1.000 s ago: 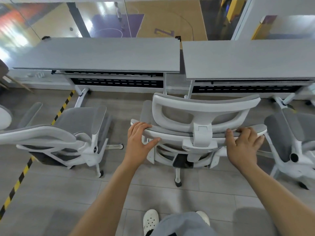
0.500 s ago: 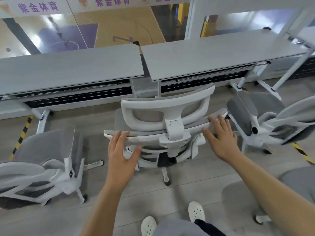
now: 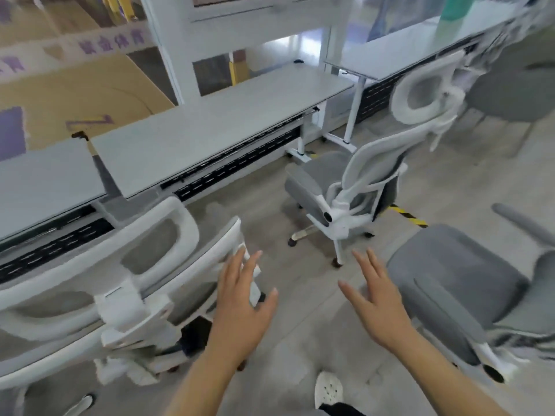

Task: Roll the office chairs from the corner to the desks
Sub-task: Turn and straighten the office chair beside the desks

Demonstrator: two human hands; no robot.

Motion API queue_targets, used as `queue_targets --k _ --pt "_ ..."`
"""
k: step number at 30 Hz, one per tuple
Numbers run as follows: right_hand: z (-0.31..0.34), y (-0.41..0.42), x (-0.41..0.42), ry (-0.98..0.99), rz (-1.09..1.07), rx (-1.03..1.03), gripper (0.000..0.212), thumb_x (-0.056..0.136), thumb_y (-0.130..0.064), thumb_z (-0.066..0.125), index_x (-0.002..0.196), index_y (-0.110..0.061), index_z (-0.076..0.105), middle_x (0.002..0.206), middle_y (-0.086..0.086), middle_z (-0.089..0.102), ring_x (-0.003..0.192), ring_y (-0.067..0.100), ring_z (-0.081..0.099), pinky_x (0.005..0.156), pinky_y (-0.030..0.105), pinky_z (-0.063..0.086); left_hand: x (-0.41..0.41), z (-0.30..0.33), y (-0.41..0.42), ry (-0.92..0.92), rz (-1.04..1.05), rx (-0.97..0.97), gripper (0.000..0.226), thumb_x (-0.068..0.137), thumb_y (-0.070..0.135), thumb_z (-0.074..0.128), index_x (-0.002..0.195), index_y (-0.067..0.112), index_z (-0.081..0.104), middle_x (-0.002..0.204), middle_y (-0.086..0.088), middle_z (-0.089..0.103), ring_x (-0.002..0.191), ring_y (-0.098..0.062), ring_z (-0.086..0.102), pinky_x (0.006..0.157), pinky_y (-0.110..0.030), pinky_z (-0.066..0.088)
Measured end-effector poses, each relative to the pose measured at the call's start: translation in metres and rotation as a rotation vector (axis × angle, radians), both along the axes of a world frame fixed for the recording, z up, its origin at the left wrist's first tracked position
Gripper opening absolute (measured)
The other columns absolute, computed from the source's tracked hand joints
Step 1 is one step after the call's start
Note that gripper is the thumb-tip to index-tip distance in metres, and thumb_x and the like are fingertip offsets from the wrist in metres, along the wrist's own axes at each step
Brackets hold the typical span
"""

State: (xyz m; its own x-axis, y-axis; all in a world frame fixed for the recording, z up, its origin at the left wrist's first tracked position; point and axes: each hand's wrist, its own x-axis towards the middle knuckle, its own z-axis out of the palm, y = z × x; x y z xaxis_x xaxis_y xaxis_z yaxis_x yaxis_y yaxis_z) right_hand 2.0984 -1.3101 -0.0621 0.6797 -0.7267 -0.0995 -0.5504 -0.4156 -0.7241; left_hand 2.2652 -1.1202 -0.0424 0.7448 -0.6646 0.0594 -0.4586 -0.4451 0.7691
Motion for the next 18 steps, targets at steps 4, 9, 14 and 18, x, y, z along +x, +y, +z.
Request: queue_targets --k 4,9,14,18 --pt "0.0 -0.069 -0.032 -0.103 -0.093 0.026 0.075 0.082 -0.078 0.045 0.148 -0.049 0.025 0.161 -0.02 0.008 0.149 0.005 0.009 0.119 0.052 0.021 -0.014 -0.01 -0.094 0.021 -0.16 0.101 0.073 0.09 0.042 0.062 0.15 0.038 0.023 0.16 0.019 0.004 0.146 -0.003 0.0 0.12 -0.03 0.007" --pt "-0.006 -0.129 -0.053 -0.136 -0.177 0.07 0.082 0.077 -0.079 0.048 0.149 -0.046 0.028 0.162 -0.019 0.009 0.147 -0.003 0.004 0.121 0.04 0.014 -0.041 -0.029 -0.171 0.106 -0.294 0.204 0.078 0.089 0.042 0.063 0.152 0.035 0.017 0.16 0.015 0.003 0.147 -0.008 -0.001 0.118 -0.026 0.005" --pt "0.005 -0.171 -0.044 -0.169 -0.192 0.126 0.08 0.076 -0.07 0.05 0.149 -0.046 0.028 0.16 -0.025 0.008 0.144 -0.007 0.006 0.118 0.031 0.014 -0.024 -0.034 -0.225 0.21 -0.334 0.258 0.079 0.089 0.042 0.064 0.152 0.036 0.017 0.161 0.015 0.005 0.146 -0.003 0.001 0.116 -0.024 0.007" --pt "-0.001 -0.219 -0.021 -0.17 -0.21 0.109 0.073 0.085 -0.055 0.058 0.15 -0.044 0.025 0.161 -0.021 0.008 0.14 -0.01 0.006 0.113 0.027 0.015 0.019 -0.034 -0.281 0.221 -0.301 0.255 0.075 0.088 0.041 0.064 0.15 0.037 0.022 0.159 0.014 0.013 0.146 -0.006 0.008 0.118 -0.029 0.012"
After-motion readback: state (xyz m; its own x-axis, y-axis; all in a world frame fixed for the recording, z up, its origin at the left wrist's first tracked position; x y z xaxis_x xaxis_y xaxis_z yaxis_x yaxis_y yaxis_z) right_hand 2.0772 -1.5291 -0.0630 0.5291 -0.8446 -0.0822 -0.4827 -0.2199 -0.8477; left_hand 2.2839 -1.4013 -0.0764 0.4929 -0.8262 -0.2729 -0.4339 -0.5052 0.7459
